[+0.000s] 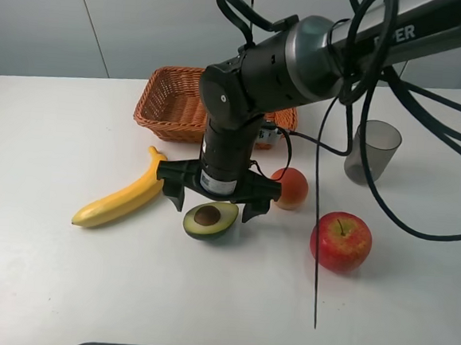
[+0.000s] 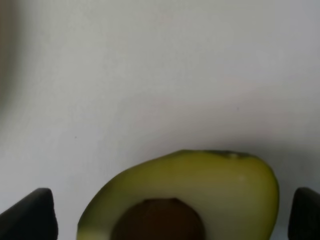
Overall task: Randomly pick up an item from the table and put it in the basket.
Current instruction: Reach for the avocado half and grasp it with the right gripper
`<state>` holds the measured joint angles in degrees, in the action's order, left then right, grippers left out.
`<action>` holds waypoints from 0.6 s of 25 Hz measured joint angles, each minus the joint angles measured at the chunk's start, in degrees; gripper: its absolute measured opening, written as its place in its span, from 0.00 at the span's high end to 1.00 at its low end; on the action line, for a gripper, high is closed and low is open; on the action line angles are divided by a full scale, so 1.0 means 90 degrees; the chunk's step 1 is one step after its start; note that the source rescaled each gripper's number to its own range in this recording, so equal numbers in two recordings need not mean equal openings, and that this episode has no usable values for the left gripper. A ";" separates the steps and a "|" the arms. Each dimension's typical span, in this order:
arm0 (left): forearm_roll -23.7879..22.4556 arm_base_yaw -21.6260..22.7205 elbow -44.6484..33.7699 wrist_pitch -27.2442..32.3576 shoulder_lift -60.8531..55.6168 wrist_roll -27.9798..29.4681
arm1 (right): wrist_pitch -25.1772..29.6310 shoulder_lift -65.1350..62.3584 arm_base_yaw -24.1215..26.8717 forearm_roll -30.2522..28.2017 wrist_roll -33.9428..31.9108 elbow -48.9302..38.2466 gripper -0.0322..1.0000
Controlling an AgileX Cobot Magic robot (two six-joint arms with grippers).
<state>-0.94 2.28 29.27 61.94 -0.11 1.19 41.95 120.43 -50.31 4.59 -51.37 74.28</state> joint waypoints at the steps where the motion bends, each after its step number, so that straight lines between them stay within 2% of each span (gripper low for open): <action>1: 0.0000 0.0000 0.0000 0.0000 0.0000 0.0000 | 0.0000 0.0030 0.0000 0.0033 0.0000 0.0010 0.00; 15: 0.0000 0.0000 0.0000 0.0000 0.0000 0.0000 | -0.0156 0.0336 0.0000 0.0106 0.0024 0.0014 0.00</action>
<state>-0.94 2.28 29.27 61.94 -0.11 1.19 40.55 123.46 -50.31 5.55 -51.15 74.41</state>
